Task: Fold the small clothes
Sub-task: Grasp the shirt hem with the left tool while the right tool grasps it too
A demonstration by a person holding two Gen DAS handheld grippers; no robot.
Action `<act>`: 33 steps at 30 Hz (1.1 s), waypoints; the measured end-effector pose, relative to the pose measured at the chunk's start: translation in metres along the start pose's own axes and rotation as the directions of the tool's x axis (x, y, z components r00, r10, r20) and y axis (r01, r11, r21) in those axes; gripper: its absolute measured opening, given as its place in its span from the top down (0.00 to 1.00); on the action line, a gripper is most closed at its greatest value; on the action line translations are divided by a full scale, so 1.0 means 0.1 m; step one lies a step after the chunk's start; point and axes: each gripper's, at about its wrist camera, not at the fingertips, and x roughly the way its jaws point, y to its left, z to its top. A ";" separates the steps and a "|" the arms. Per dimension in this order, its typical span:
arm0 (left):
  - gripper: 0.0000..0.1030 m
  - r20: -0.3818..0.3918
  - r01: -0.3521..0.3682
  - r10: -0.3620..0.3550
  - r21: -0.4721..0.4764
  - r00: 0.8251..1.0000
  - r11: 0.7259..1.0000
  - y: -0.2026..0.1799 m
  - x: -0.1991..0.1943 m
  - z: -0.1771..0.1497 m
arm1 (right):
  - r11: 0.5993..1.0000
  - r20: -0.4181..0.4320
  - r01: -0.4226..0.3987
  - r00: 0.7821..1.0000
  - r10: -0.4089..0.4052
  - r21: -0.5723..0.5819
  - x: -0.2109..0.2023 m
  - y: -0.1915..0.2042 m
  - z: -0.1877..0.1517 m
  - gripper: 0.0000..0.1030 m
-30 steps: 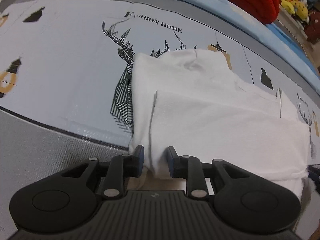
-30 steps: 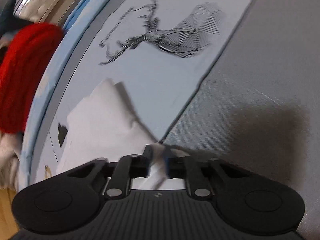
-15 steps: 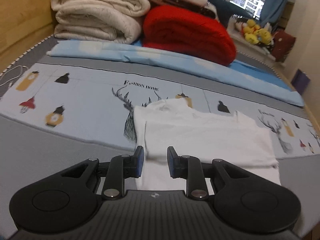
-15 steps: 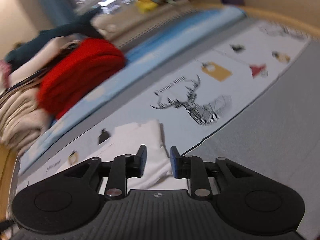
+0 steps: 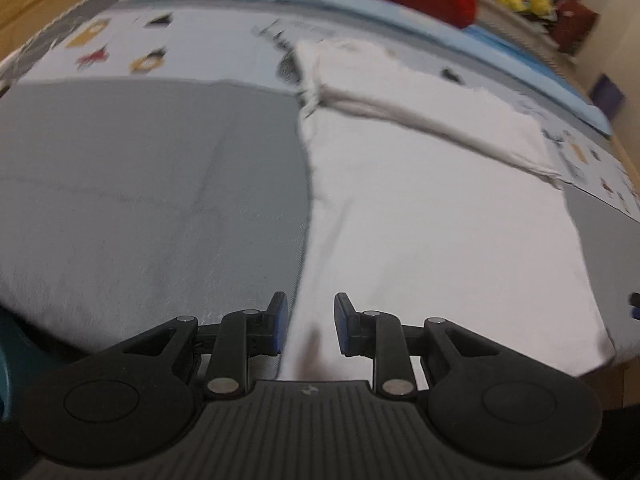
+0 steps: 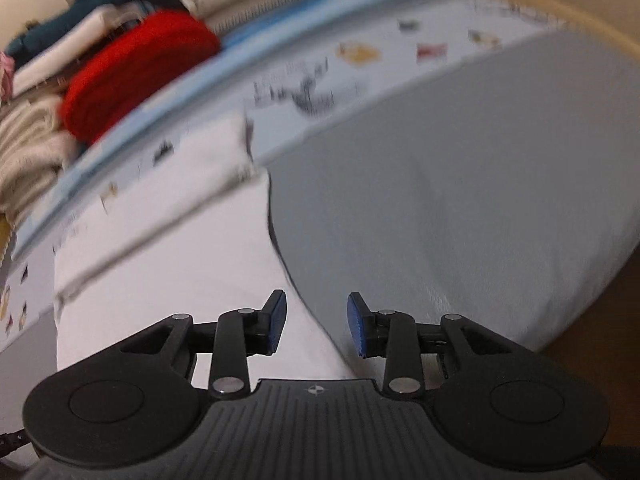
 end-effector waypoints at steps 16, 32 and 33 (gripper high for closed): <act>0.73 -0.156 -0.041 0.029 -0.078 0.987 0.996 0.19 0.43 -0.28 | 0.983 -0.221 0.095 0.967 -0.129 -0.160 0.52 0.06 -0.32 0.65; 0.88 -0.172 -0.056 0.065 0.058 0.983 0.997 0.04 0.43 -0.34 | 0.948 -0.229 0.078 0.961 -0.153 -0.308 0.56 0.23 -0.43 0.77; 0.91 -0.170 -0.057 0.067 0.066 0.983 0.996 0.02 0.44 -0.34 | 0.946 -0.228 0.076 0.961 -0.153 -0.316 0.56 0.24 -0.43 0.77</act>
